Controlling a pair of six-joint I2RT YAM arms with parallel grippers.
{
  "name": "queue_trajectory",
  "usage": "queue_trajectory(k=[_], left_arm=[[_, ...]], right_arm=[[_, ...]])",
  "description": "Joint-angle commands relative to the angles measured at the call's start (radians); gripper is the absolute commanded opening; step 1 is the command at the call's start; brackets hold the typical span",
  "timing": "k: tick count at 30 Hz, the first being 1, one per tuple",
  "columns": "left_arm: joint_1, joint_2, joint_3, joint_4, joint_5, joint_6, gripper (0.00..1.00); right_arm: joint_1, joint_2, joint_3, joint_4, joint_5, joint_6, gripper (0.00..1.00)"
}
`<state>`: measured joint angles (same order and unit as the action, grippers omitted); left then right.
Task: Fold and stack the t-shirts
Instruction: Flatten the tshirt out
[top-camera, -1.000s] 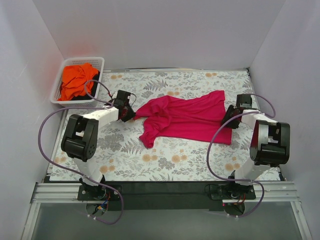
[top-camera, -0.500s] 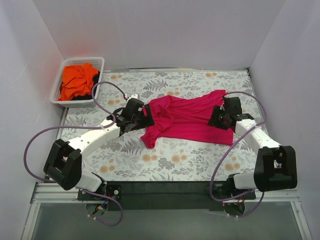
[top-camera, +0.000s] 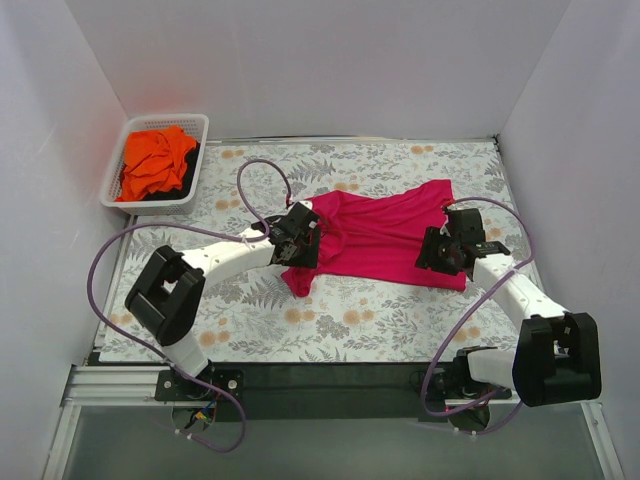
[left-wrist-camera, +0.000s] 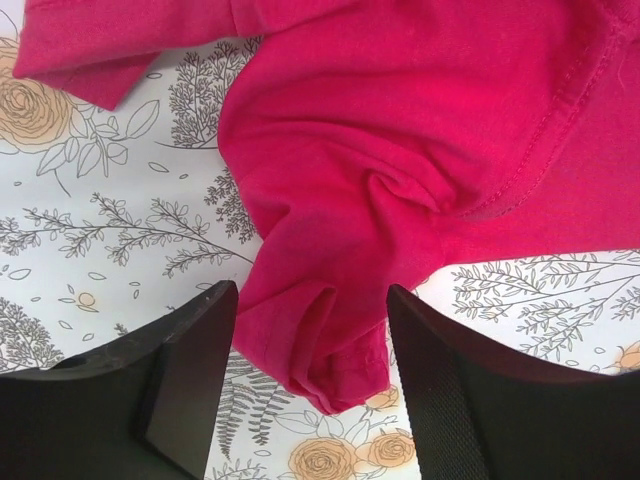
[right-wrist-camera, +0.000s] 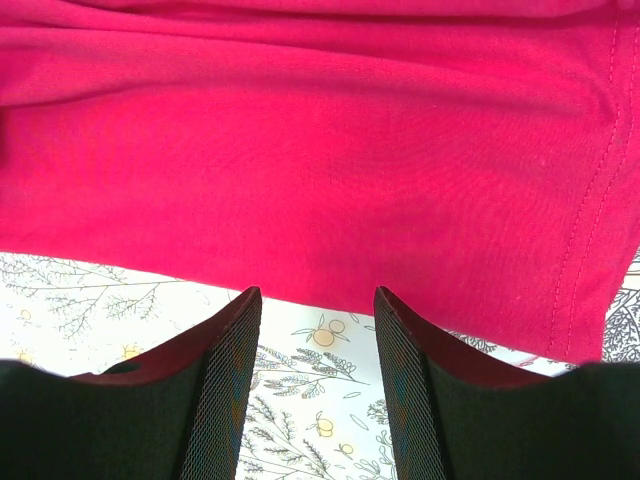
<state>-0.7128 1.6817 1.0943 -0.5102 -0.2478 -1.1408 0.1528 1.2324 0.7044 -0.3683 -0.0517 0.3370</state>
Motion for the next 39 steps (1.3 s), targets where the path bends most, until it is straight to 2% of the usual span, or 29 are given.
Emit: queue_trajectory(k=[1, 5, 13, 17, 20, 21, 22, 26, 28, 30, 39], left_arm=[[-0.005, 0.009, 0.041, -0.034, -0.034, 0.07, 0.56], [-0.007, 0.021, 0.044, -0.051, -0.036, 0.082, 0.45], [-0.016, 0.039, 0.053, -0.067, -0.004, 0.104, 0.43], [-0.014, 0.049, 0.056, -0.067, -0.025, 0.104, 0.38], [-0.014, 0.046, 0.062, -0.071, -0.042, 0.101, 0.25], [-0.014, 0.035, 0.062, -0.071, -0.068, 0.089, 0.16], [-0.014, 0.026, 0.061, -0.073, -0.083, 0.081, 0.12], [-0.011, -0.042, 0.029, -0.06, -0.151, 0.03, 0.0], [-0.001, -0.088, 0.01, -0.054, -0.171, -0.009, 0.0], [0.012, -0.135, -0.017, -0.054, -0.18, -0.046, 0.0], [0.085, -0.281, -0.166, 0.007, -0.16, -0.109, 0.0]], right_arm=[[0.004, -0.025, -0.01, -0.006, 0.007, -0.015, 0.48], [0.004, -0.024, -0.01, -0.008, 0.006, -0.016, 0.48], [0.004, -0.013, -0.01, -0.008, 0.009, -0.016, 0.48], [0.004, -0.017, -0.011, -0.008, 0.023, -0.016, 0.48], [0.004, -0.014, -0.016, -0.009, 0.047, -0.015, 0.48], [0.002, -0.016, -0.016, -0.012, 0.047, -0.016, 0.48], [0.004, -0.017, -0.017, -0.014, 0.109, -0.015, 0.48], [-0.012, -0.036, -0.034, -0.02, 0.187, 0.005, 0.49], [-0.035, -0.047, -0.042, -0.024, 0.216, 0.019, 0.51], [-0.071, -0.062, -0.057, -0.027, 0.24, 0.043, 0.58], [-0.142, -0.054, -0.075, -0.063, 0.283, 0.108, 0.54]])
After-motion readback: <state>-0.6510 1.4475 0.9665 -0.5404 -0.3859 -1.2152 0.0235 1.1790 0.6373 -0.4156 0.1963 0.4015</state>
